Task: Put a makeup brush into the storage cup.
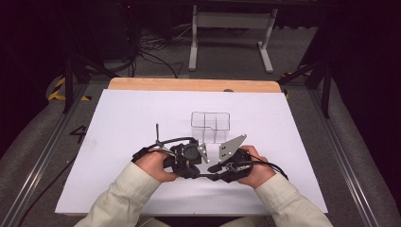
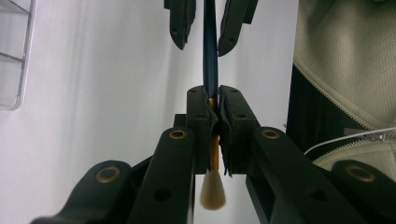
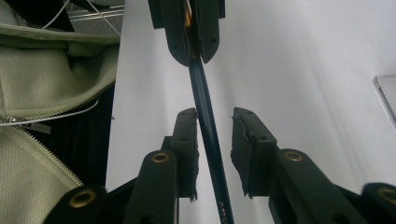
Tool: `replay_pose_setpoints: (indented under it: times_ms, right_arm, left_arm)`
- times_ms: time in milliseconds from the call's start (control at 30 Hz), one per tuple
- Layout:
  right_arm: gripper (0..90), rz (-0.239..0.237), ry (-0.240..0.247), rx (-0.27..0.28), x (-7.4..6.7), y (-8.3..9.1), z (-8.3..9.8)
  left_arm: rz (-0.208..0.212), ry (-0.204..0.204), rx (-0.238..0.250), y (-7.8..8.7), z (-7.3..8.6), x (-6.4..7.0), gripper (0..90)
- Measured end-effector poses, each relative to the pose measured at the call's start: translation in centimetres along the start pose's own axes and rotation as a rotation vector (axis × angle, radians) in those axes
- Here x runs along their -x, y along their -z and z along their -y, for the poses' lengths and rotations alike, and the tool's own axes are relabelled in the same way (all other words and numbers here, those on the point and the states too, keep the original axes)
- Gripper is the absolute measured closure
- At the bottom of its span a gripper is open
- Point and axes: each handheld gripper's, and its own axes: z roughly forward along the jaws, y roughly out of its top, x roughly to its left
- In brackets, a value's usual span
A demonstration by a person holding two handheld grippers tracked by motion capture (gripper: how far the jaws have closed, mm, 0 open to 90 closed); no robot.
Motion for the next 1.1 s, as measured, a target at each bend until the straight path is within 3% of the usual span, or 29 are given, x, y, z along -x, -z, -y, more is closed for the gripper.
replay_pose_setpoints:
  times_ms: [367, 767, 967, 1100]
  right_arm:
    - [77.3, -0.012, 0.01, -0.017, -0.15, -0.3, -0.11]
    - [82.1, -0.02, 0.059, -0.029, -0.31, -0.41, -0.18]
    - [83.4, -0.037, 0.072, -0.028, -0.39, -0.34, -0.14]
    - [83.7, -0.033, 0.078, -0.015, -0.48, -0.05, -0.16]
  left_arm:
    - [-0.002, -0.011, 0.008, 0.06, -0.06, 0.07, 83.3]
    - [0.007, -0.021, 0.007, -0.06, -0.01, -0.07, 83.2]
    - [0.02, -0.032, 0.019, 0.05, 0.09, -0.07, 82.9]
    - [0.029, -0.033, 0.052, 0.39, 0.31, -0.19, 82.1]
